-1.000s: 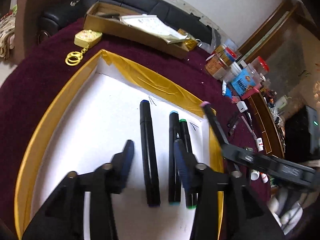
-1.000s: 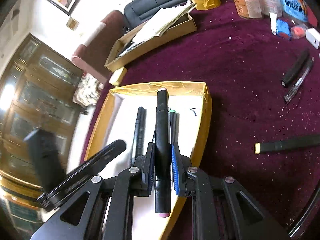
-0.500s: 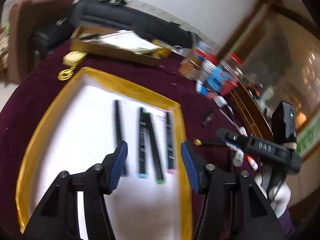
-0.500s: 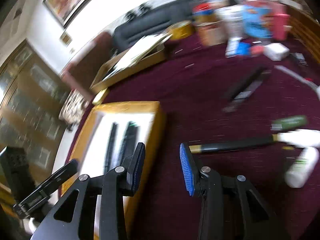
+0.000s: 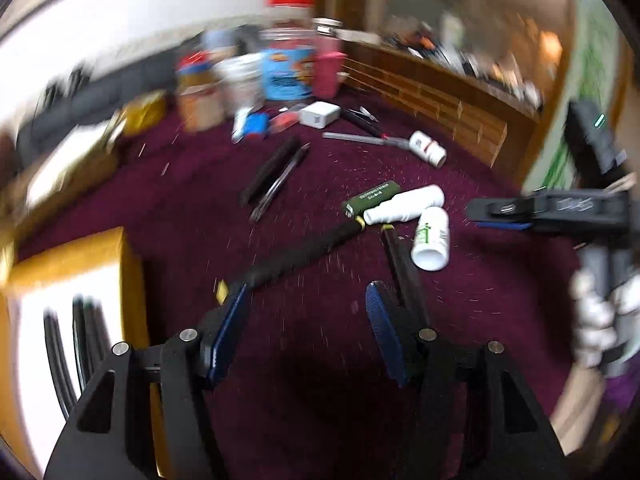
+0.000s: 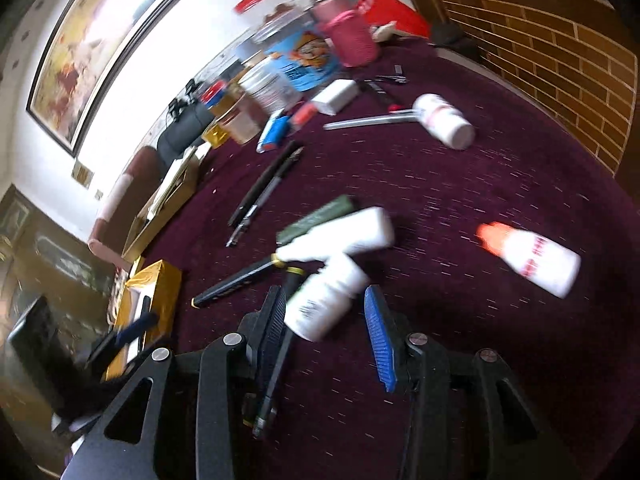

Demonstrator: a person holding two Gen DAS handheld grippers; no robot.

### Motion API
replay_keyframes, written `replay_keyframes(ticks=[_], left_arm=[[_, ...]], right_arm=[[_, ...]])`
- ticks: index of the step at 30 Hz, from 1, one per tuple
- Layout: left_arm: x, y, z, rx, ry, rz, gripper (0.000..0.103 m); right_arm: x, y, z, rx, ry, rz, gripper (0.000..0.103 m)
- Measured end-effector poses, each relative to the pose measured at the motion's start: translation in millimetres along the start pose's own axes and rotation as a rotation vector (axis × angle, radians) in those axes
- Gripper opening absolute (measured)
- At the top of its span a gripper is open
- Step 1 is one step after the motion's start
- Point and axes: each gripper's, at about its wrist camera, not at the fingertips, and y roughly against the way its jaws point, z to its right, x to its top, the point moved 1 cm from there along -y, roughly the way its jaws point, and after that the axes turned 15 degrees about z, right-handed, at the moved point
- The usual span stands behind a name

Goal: Organize rigid objects
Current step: 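Grasp the white pill bottle with the right gripper while the left gripper grasps two black markers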

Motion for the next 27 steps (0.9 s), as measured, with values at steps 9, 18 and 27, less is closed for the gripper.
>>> replay_keyframes(ticks=[9, 18, 27], left_arm=[[0.4, -89.4, 11.0, -0.016, -0.228, -0.167, 0.06], [-17.9, -54.1, 26.7, -0.06, -0.095, -0.249, 0.012], [-20.7, -62.0, 33.1, 0.003, -0.011, -0.161, 0.012]], right_arm=[[1.0, 15.7, 28.8, 0.021, -0.037, -0.001, 0.037], [-4.5, -7.7, 29.5, 0.052, -0.068, -0.053, 0.037], [-13.1, -34.4, 15.7, 0.043, -0.134, -0.112, 0.037]])
